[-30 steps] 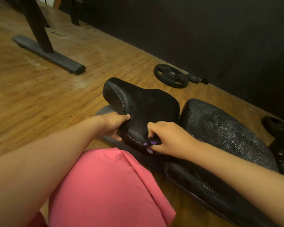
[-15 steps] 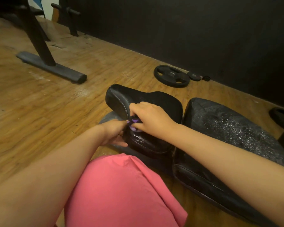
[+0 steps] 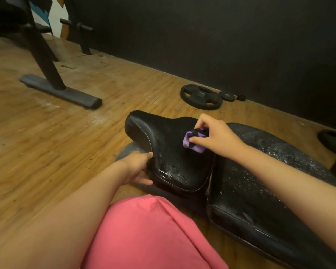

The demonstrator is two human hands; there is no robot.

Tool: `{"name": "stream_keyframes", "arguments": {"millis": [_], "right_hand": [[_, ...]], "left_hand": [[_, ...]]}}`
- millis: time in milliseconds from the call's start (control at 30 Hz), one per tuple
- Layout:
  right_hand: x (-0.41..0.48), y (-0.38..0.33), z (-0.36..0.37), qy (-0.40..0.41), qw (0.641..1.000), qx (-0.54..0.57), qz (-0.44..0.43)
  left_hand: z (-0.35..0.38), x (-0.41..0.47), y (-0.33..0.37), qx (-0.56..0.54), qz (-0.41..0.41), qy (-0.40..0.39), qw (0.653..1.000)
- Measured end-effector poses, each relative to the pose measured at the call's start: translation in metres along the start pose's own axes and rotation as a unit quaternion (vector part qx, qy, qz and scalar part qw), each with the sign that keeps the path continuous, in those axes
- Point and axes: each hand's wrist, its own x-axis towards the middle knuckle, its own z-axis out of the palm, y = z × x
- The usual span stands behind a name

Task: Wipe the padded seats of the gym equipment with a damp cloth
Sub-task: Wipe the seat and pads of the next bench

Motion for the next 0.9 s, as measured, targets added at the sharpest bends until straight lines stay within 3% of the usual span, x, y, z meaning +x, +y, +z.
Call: {"name": "stream_keyframes", "arguments": {"millis": [167, 267, 467, 633, 767, 900], "right_hand": [[-0.005, -0.021, 0.025, -0.102, 0.992, -0.015, -0.075], [0.006, -0.031, 0.043, -0.105, 0.986, -0.05, -0.12], [0.03, -0.036, 0.058, -0.121, 0.981, -0.076, -0.127], [0.038, -0.043, 0.062, -0.099, 0.975, -0.124, -0.158], [0.048, -0.049, 0.061, -0.03, 0.968, -0.183, -0.171], [0.061, -0.038, 0.035, -0.02, 0.995, -0.056, -0.08]], "left_hand": [[-0.001, 0.003, -0.002, 0.001, 0.012, 0.012, 1.0], [-0.001, 0.002, -0.002, -0.008, 0.019, 0.014, 1.0], [-0.002, 0.001, -0.003, -0.028, 0.022, 0.013, 0.999], [-0.003, 0.003, -0.003, -0.019, 0.015, 0.009, 1.0], [-0.002, 0.002, -0.003, -0.02, 0.004, 0.018, 1.0], [0.0, 0.002, -0.002, -0.009, 0.001, 0.023, 1.0]]}}
